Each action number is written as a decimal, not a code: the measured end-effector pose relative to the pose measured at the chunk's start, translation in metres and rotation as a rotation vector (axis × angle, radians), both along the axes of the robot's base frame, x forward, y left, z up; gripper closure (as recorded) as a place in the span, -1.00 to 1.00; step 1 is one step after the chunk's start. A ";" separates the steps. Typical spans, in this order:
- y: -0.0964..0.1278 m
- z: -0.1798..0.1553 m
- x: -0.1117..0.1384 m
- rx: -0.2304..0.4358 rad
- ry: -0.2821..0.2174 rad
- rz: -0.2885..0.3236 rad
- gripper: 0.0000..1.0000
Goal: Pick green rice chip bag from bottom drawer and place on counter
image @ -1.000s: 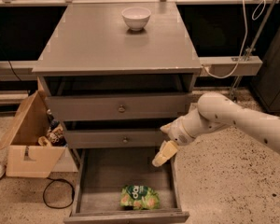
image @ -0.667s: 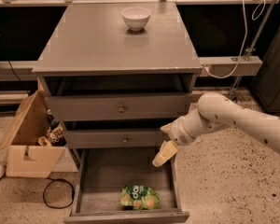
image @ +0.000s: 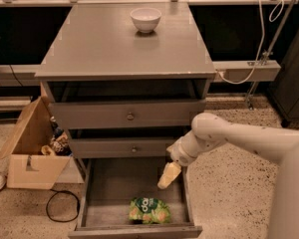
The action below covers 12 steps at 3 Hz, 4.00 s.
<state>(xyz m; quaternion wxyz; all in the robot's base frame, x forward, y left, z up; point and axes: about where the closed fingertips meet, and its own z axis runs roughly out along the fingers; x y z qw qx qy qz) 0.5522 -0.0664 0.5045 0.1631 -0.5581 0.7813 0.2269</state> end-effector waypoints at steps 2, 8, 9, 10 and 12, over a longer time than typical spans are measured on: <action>0.025 -0.138 -0.002 0.006 0.070 0.040 -1.00; 0.065 -0.298 0.017 0.105 0.156 0.028 -1.00; 0.066 -0.309 0.012 0.099 0.178 0.022 -1.00; 0.072 -0.320 0.007 0.089 0.207 0.033 -1.00; 0.077 -0.341 0.004 0.076 0.252 0.036 -0.62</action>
Offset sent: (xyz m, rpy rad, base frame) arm -0.0023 0.0320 -0.1937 0.0320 0.0943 0.0471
